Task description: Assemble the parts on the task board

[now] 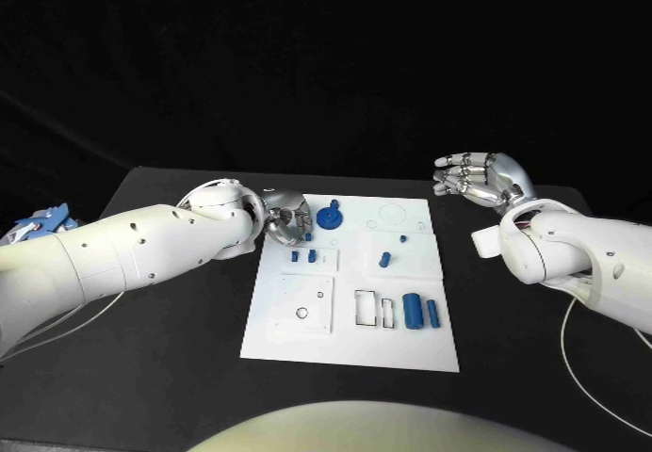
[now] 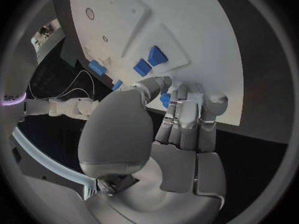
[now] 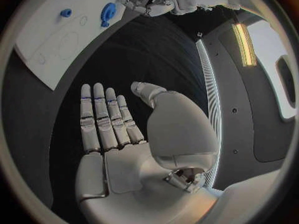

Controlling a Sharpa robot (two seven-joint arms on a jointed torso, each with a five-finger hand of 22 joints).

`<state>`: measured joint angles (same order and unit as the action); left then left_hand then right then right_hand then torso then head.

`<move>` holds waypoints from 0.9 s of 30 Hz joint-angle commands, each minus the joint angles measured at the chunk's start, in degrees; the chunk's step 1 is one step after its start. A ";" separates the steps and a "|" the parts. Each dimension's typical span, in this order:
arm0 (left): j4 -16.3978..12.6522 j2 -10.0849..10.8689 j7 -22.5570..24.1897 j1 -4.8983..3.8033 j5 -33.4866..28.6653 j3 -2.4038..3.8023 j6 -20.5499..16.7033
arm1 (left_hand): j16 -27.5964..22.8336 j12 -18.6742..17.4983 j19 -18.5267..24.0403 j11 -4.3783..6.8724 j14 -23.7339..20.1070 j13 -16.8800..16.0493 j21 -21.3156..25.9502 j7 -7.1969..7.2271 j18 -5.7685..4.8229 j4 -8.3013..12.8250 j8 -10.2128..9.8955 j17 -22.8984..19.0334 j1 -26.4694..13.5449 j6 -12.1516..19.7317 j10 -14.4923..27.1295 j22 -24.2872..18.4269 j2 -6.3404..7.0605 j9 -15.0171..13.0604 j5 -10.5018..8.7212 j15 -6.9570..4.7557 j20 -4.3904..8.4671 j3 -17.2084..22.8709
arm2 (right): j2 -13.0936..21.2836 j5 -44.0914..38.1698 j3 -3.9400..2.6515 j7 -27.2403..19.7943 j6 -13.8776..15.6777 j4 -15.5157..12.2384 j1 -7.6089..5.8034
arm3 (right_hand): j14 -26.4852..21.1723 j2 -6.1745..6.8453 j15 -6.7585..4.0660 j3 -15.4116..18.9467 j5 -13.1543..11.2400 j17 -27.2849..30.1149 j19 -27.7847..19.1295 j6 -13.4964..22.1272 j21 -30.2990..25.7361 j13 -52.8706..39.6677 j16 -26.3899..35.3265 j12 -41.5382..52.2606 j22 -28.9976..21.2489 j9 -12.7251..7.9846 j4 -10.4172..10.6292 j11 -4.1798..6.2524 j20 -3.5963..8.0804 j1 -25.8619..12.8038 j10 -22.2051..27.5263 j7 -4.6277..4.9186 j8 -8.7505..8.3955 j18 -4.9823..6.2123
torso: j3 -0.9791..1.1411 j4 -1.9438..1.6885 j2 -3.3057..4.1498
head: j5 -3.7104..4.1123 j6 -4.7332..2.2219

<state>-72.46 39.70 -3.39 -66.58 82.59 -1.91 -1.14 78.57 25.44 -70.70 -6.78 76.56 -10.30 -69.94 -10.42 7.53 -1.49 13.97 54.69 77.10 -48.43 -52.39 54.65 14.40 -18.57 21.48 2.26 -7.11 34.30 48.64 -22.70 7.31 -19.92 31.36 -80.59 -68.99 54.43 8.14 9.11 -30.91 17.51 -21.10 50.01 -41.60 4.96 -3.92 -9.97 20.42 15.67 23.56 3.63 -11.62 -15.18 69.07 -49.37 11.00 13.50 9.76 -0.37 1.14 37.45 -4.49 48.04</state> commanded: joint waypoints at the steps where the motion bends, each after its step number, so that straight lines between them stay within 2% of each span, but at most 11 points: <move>1: -0.21 0.83 -0.50 0.06 -0.03 0.08 -0.56 | -0.61 -0.45 0.52 -0.16 -0.62 0.02 0.47 -0.06 0.08 0.08 -0.22 -0.81 -0.07 0.18 0.74 -0.39 0.41 0.10 0.37 0.05 -0.31 0.00 | 0.02 -0.86 -0.01 0.66 -1.05 0.48 0.04 | 0.45 -0.56 0.03 -0.12 0.01 0.20 0.22 -0.46 -0.25 0.12 0.25 -0.13 -0.30 -0.08 -0.78 -0.13 -0.27 0.41 -0.24 4.38 -0.08 0.69 | -0.01 0.02 -0.04 | 0.05 -0.03; 5: -0.63 2.11 0.45 0.04 -1.91 0.59 -1.38 | -1.00 -0.47 0.90 -0.22 -1.12 0.03 0.86 -0.09 0.21 0.11 -0.18 -1.96 0.03 0.05 0.93 -1.03 0.33 0.10 0.41 0.10 -0.36 0.06 | 0.05 -3.26 -0.01 1.83 -2.42 1.47 0.05 | 3.40 -0.61 -0.98 -1.31 -0.90 0.34 2.61 -2.16 0.59 0.22 -0.56 0.10 -0.70 -0.27 -2.62 0.76 0.55 2.01 -1.88 3.41 0.43 0.84 | 0.01 -0.05 -0.09 | 0.19 -0.16; 8: -0.94 3.15 1.68 -0.02 -5.27 1.08 -2.08 | -1.61 -0.15 1.68 -0.25 -1.96 -0.07 1.61 -0.10 0.45 0.23 -0.02 -3.53 0.27 -0.37 0.90 -2.17 0.12 0.09 0.41 0.18 -0.47 0.23 | 0.07 -6.61 -0.01 3.27 -4.37 2.47 0.05 | 7.29 -0.53 -2.33 -2.24 -1.59 -0.06 5.75 -3.92 2.34 0.28 -1.95 0.07 -0.36 -0.53 -4.24 1.80 2.03 2.99 -4.02 2.48 0.69 0.79 | 0.00 -0.07 -0.11 | 0.31 -0.31; 13: -1.38 5.14 5.42 -0.27 -17.32 1.84 -4.44 | -4.62 2.33 5.09 0.03 -5.65 -0.98 4.94 0.12 1.51 0.73 1.16 -10.17 1.02 -2.11 -0.17 -7.21 -0.80 -0.21 0.41 -0.14 -0.30 0.79 | 0.02 -19.11 -0.02 6.80 -9.75 4.27 0.05 | 18.41 -1.21 -6.37 0.32 -2.45 -3.00 13.69 -9.12 10.58 -0.08 -7.23 0.55 4.56 -0.74 -7.91 4.46 6.42 5.45 -11.39 0.17 1.82 0.60 | -0.06 0.03 -0.06 | 1.08 -0.80; 15: -1.57 5.94 8.39 -0.35 -25.82 2.00 -6.21 | -6.06 3.81 7.16 0.33 -7.26 -1.57 6.95 0.34 2.10 1.05 1.92 -12.78 1.33 -2.91 -0.75 -10.15 -1.23 -0.47 0.30 -0.41 -0.05 0.95 | -0.02 -27.04 -0.03 8.47 -12.14 4.57 0.05 | 25.22 -1.69 -8.48 2.44 -2.42 -6.49 16.21 -11.83 18.63 -0.19 -12.14 -0.85 10.68 -1.47 -9.62 6.25 9.14 6.09 -14.82 -1.05 1.41 0.37 | -0.05 0.06 -0.04 | 1.59 -0.96; 17: -1.86 6.72 11.88 -0.39 -35.88 2.09 -7.59 | -7.35 5.48 9.13 0.63 -8.56 -2.27 8.99 0.49 2.63 1.12 2.26 -15.10 1.26 -2.96 -1.26 -12.97 -1.70 -0.58 0.22 -0.65 0.21 0.81 | -0.08 -34.14 -0.03 10.12 -14.17 4.52 0.05 | 27.87 -1.54 -9.19 2.71 -2.33 -9.13 16.66 -12.50 22.79 -0.26 -15.30 -2.27 14.00 -1.92 -10.13 6.63 9.84 5.65 -15.87 -1.38 0.70 0.31 | -0.04 0.11 -0.02 | 2.00 -1.19; 19: -2.29 7.40 15.04 -0.41 -45.19 2.13 -8.32 | -11.33 7.41 11.73 0.73 -12.72 -3.07 11.91 0.42 3.13 1.22 2.56 -21.89 1.01 -2.73 -0.72 -16.19 -2.24 -0.64 0.12 -0.71 0.38 0.49 | -0.14 -41.31 -0.03 11.94 -15.94 4.18 0.08 | 29.16 -1.35 -9.46 2.28 -2.51 -12.14 16.58 -12.89 26.32 -0.43 -18.81 -3.73 16.90 -2.32 -10.55 6.93 10.18 5.16 -16.69 -1.55 -0.09 0.36 | -0.08 0.14 0.02 | 2.34 -1.30; 23: -3.72 8.83 20.03 -0.35 -59.20 2.17 -8.44 | -12.64 9.18 12.18 0.70 -13.50 -3.67 13.46 0.28 3.10 0.57 2.74 -23.32 -0.16 -2.20 -0.18 -17.17 -2.96 -0.65 0.09 -0.60 0.23 -0.67 | -0.38 -51.86 -0.04 14.87 -17.37 3.11 0.28 | 31.08 -0.40 -9.30 1.90 -3.46 -17.72 17.03 -12.09 30.14 -0.63 -26.17 -6.01 19.97 -2.84 -10.00 6.66 9.96 3.07 -16.36 -1.23 -1.63 0.47 | -0.08 0.16 0.10 | 2.71 -1.51; 24: -3.89 8.98 20.48 -0.34 -60.29 2.18 -8.37 | -12.71 9.27 12.22 0.70 -13.56 -3.69 13.59 0.29 3.10 0.52 2.75 -23.38 -0.25 -2.17 -0.15 -17.25 -3.00 -0.65 0.11 -0.59 0.22 -0.74 | -0.41 -52.81 -0.04 15.15 -17.41 2.99 0.31 | 31.86 -0.14 -9.22 1.78 -3.73 -21.75 17.39 -11.65 30.83 -0.64 -30.95 -6.46 20.46 -2.95 -9.89 6.56 9.90 2.77 -15.96 -1.23 -2.01 0.51 | -0.07 0.15 0.10 | 2.76 -1.53; 25: -4.47 9.44 21.88 -0.29 -63.82 2.18 -8.03 | -12.89 9.52 12.30 0.72 -13.72 -3.75 13.92 0.30 3.10 0.38 2.81 -23.52 -0.46 -2.11 -0.13 -17.46 -3.10 -0.66 0.13 -0.59 0.20 -0.91 | -0.56 -55.88 -0.04 16.04 -17.35 2.53 0.42 | 32.44 0.31 -9.01 1.22 -4.14 -29.45 18.00 -11.21 32.44 -0.64 -40.20 -7.49 21.71 -3.03 -9.69 6.40 9.73 2.29 -15.07 -1.27 -2.60 0.52 | -0.09 0.19 0.14 | 2.90 -1.67; 27: -5.06 9.88 23.18 -0.25 -67.20 2.19 -7.70 | -13.03 9.73 12.36 0.72 -13.86 -3.78 14.27 0.29 3.10 0.17 2.85 -23.66 -0.77 -2.04 -0.07 -17.68 -3.20 -0.66 0.15 -0.56 0.17 -1.14 | -0.78 -58.83 -0.04 16.97 -17.09 2.05 0.53 | 32.66 0.92 -8.71 0.66 -4.50 -37.28 19.80 -11.45 37.91 -0.67 -49.57 -8.60 26.92 -2.84 -9.29 6.04 9.44 1.66 -14.05 -1.15 -2.81 -0.20 | -0.10 0.10 0.10 | 3.13 -1.66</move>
<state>-76.94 49.35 12.84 -66.83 31.39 0.22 -7.95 65.74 34.81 -58.74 -6.14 62.94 -14.01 -55.87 -10.14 9.77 -1.35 16.45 31.08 76.66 -50.80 -52.82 37.01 11.35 -19.14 21.65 1.75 -6.97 33.35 48.01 -68.01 7.28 -7.26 17.21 -78.15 -68.51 83.94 9.00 -0.12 -29.85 13.38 -55.29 69.01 -52.98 40.70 -4.52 -55.86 12.21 40.58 20.61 -5.69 -5.46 -5.67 71.21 -63.85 9.85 11.02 9.73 -0.44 1.27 37.52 -1.69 46.47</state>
